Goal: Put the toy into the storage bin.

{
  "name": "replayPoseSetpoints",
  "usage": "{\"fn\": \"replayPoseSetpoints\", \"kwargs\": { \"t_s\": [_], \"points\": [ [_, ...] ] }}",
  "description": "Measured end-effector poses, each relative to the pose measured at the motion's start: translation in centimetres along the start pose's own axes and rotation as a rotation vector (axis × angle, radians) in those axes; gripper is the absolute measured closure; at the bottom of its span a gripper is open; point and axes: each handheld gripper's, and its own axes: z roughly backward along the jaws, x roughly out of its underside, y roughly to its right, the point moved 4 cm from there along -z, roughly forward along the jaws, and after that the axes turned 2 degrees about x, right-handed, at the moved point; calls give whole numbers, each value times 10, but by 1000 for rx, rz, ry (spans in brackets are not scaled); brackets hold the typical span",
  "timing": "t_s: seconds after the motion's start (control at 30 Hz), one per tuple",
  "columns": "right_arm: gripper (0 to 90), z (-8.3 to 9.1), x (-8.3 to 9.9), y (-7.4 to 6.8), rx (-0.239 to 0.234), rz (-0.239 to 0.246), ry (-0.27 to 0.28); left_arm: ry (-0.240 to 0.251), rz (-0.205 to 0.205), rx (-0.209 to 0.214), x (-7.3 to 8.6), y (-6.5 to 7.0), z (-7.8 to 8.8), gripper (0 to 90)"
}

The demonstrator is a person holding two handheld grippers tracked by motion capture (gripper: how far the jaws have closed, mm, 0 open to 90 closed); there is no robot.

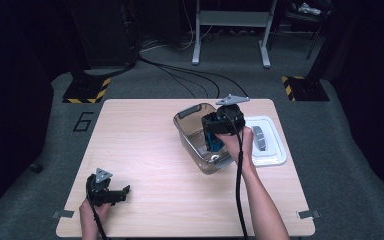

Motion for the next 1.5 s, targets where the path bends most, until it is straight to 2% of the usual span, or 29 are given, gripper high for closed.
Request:
{"fn": "replayPoseSetpoints", "kwargs": {
  "t_s": [1.03,1.5],
  "points": [
    [240,-18,57,0,1,-26,-92,0,1,0,0,0,0,12],
    [239,-22,68,0,-2,-31,-105,1,1,0,0,0,0,11]
  ]
}}
